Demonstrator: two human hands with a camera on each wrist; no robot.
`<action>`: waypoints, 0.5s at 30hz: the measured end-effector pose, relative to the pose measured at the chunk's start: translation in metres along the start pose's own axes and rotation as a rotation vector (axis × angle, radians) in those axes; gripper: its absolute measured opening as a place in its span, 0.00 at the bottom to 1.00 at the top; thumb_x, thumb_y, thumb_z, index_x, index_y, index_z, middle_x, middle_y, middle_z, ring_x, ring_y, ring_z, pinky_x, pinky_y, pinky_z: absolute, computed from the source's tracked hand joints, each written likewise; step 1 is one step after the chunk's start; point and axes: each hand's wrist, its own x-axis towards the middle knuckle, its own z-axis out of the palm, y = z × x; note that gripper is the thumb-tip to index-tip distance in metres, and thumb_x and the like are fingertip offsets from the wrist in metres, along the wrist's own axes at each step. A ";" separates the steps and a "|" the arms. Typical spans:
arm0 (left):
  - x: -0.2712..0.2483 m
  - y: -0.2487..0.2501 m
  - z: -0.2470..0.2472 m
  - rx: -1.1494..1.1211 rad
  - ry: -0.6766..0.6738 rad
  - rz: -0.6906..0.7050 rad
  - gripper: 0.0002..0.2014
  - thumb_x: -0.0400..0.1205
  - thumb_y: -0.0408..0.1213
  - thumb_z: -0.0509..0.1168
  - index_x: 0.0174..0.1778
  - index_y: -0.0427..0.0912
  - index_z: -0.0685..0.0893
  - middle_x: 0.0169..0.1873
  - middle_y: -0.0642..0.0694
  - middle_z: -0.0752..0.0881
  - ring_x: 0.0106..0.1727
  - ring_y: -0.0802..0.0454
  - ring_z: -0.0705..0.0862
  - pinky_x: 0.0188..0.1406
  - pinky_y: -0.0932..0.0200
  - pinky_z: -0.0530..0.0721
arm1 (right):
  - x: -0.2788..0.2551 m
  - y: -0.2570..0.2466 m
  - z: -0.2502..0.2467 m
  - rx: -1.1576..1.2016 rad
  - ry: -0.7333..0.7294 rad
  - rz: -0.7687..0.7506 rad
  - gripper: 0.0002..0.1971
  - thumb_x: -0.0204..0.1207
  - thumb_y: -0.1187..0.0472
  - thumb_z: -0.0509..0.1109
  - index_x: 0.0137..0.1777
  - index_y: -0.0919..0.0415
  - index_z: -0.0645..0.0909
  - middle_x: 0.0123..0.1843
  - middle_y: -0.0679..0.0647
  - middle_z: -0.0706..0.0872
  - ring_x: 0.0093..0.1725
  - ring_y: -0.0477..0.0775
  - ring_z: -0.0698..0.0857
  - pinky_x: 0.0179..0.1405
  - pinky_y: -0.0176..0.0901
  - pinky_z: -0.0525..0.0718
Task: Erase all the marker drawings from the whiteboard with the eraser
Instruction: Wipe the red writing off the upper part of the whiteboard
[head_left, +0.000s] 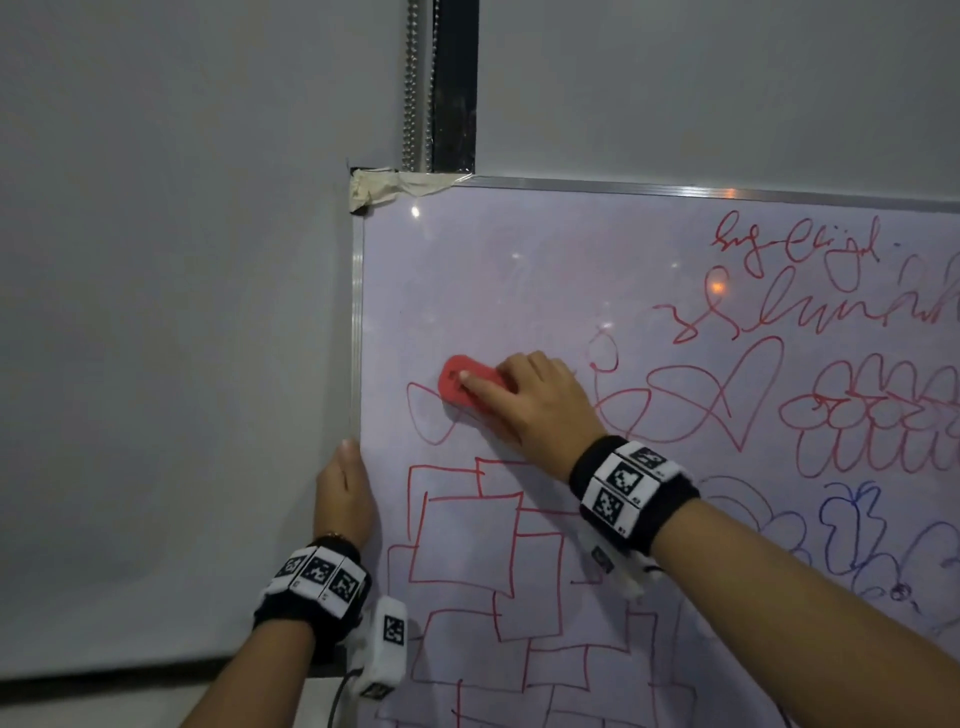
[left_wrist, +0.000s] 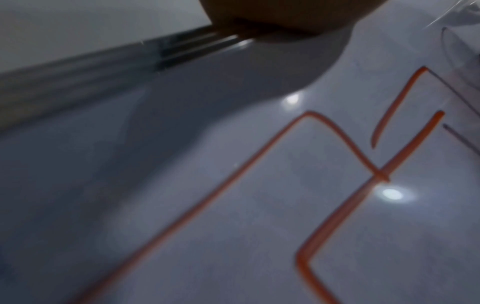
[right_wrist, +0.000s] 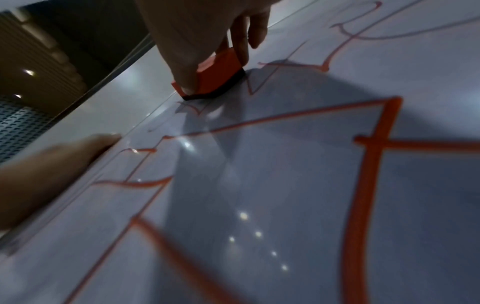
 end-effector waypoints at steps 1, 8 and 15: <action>-0.003 -0.001 -0.001 0.019 0.012 0.010 0.20 0.86 0.45 0.46 0.30 0.42 0.69 0.27 0.47 0.72 0.31 0.53 0.70 0.33 0.56 0.69 | 0.002 0.003 0.000 -0.013 -0.009 -0.008 0.17 0.74 0.54 0.63 0.59 0.59 0.84 0.38 0.62 0.81 0.34 0.60 0.78 0.32 0.47 0.75; -0.010 -0.002 -0.002 0.022 0.033 0.012 0.22 0.88 0.35 0.45 0.25 0.46 0.65 0.23 0.51 0.70 0.26 0.55 0.68 0.27 0.57 0.67 | 0.012 -0.026 0.014 0.031 0.063 0.084 0.16 0.72 0.56 0.68 0.58 0.61 0.84 0.37 0.61 0.80 0.33 0.59 0.77 0.32 0.46 0.76; -0.008 -0.011 -0.001 0.067 0.022 0.057 0.19 0.84 0.45 0.43 0.26 0.47 0.61 0.22 0.51 0.64 0.24 0.53 0.62 0.26 0.58 0.61 | 0.040 -0.006 0.001 0.033 0.059 0.121 0.18 0.73 0.54 0.63 0.59 0.60 0.83 0.37 0.62 0.79 0.34 0.60 0.77 0.30 0.49 0.78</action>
